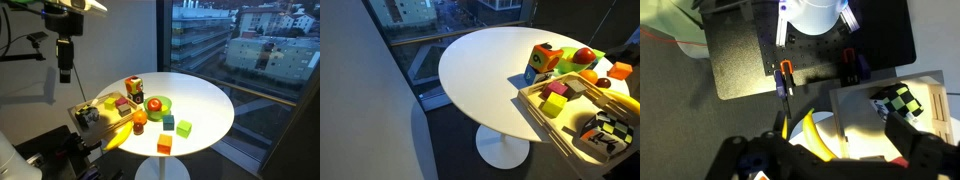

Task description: Put the banana on the tray

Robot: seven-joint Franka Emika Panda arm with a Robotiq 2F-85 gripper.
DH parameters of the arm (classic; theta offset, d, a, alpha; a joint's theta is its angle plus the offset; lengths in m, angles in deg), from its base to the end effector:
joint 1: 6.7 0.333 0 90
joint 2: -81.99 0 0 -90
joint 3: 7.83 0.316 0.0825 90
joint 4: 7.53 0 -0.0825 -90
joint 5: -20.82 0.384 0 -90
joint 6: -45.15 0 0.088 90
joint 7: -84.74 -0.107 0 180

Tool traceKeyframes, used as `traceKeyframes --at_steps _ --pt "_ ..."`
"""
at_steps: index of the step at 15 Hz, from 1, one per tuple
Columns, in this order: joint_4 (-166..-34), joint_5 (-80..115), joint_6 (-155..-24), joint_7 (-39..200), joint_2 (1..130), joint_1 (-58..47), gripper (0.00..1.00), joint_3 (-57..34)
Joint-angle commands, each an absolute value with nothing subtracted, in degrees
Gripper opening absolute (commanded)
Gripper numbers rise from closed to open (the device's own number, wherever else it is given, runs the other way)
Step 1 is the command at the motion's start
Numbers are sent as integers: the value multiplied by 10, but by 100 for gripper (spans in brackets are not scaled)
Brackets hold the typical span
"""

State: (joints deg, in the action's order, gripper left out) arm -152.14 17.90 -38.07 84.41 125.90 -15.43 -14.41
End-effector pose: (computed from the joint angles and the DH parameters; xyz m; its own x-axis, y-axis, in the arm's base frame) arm 0.2730 -0.0850 0.4974 0.9295 -0.2101 -0.3031 -0.2290 -0.9730 -0.0278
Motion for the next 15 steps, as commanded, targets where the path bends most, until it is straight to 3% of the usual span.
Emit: traceKeyframes --at_steps 1,15 --pt "-1520 178 -379 843 1259 -152 100 -146" --pt "-1561 166 -510 861 1231 -151 100 -149"
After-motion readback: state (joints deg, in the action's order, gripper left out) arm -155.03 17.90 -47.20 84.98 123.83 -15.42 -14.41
